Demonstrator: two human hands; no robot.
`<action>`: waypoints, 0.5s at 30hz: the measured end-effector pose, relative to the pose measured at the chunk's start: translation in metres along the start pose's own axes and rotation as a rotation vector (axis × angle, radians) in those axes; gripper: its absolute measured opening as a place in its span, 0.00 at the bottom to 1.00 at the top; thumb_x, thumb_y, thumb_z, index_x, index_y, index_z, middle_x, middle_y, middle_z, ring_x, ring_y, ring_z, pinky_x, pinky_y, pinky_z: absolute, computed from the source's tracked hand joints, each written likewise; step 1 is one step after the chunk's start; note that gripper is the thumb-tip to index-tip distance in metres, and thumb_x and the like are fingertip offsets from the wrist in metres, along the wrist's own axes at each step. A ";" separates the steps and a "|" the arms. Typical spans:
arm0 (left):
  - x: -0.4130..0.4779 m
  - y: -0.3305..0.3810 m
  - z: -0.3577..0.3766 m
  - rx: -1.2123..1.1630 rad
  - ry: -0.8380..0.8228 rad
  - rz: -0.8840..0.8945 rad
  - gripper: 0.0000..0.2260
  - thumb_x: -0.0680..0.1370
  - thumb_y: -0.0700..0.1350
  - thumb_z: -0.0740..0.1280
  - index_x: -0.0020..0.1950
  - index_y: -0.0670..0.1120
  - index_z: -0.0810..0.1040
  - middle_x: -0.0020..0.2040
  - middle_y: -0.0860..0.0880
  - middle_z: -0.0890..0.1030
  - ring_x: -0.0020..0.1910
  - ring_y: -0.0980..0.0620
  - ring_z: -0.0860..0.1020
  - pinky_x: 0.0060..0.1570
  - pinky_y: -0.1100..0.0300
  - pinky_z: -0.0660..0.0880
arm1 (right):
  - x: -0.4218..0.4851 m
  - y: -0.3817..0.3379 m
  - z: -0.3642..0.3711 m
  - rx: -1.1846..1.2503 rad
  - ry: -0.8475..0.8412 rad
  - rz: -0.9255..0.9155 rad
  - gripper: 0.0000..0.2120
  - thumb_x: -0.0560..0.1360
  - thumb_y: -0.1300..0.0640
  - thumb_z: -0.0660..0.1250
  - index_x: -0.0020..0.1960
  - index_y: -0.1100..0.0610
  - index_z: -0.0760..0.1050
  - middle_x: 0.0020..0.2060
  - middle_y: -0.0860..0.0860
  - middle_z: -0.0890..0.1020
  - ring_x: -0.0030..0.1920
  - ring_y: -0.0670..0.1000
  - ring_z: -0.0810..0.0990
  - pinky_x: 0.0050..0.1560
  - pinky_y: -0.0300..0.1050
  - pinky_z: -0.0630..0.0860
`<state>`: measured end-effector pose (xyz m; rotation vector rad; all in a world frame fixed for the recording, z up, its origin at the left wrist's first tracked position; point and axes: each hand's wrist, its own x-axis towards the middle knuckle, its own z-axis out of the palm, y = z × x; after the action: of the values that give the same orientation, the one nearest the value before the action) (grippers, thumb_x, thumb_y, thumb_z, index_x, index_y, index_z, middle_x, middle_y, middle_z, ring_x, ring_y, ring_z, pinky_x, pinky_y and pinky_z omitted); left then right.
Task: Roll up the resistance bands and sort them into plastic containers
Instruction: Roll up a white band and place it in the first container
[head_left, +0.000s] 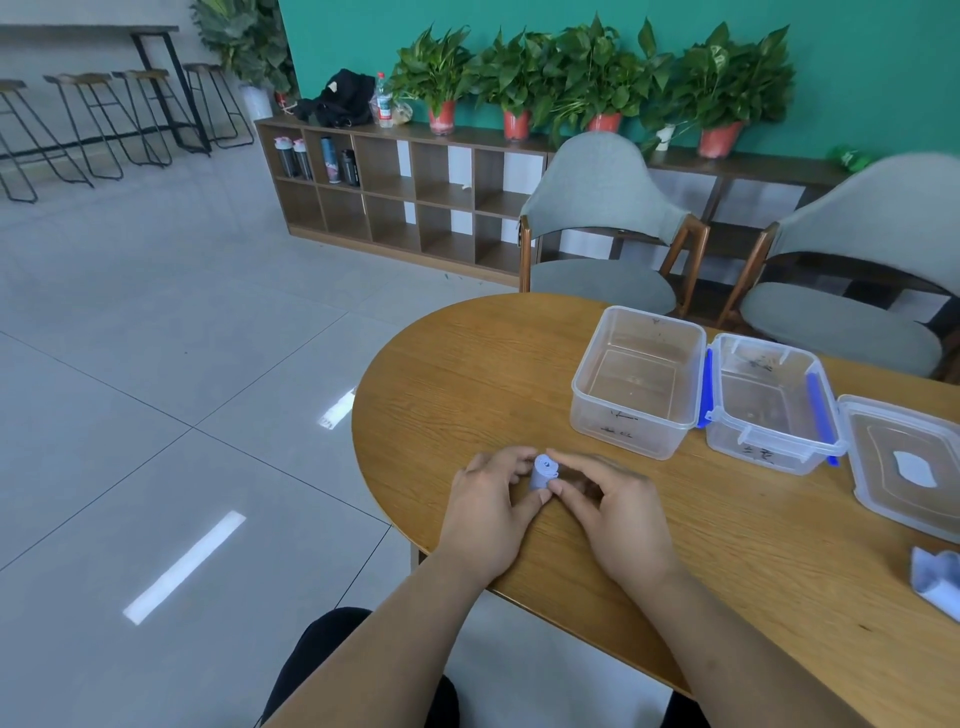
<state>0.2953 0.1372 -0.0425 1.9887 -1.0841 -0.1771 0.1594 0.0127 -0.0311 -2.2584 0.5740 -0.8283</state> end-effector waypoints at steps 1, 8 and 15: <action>0.000 0.000 -0.001 0.000 -0.009 0.003 0.18 0.78 0.56 0.75 0.67 0.61 0.77 0.52 0.66 0.80 0.57 0.65 0.75 0.64 0.62 0.67 | 0.001 -0.001 -0.002 0.023 -0.001 0.018 0.18 0.76 0.55 0.78 0.63 0.41 0.83 0.45 0.34 0.85 0.45 0.45 0.83 0.47 0.33 0.76; -0.003 0.012 -0.002 -0.073 -0.107 0.035 0.21 0.82 0.56 0.70 0.73 0.60 0.68 0.60 0.62 0.82 0.65 0.62 0.75 0.68 0.56 0.73 | 0.008 -0.007 -0.028 0.152 -0.094 0.105 0.14 0.75 0.57 0.79 0.59 0.45 0.85 0.44 0.36 0.86 0.44 0.44 0.84 0.49 0.36 0.80; 0.007 0.041 -0.006 -0.020 -0.132 0.126 0.22 0.84 0.55 0.67 0.76 0.59 0.64 0.63 0.62 0.81 0.68 0.60 0.74 0.69 0.55 0.71 | 0.027 -0.022 -0.073 -0.048 -0.234 0.047 0.14 0.77 0.54 0.77 0.61 0.44 0.84 0.45 0.39 0.86 0.46 0.41 0.84 0.51 0.35 0.78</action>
<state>0.2769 0.1249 -0.0072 1.9051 -1.2828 -0.2537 0.1319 -0.0196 0.0379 -2.3346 0.5399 -0.5225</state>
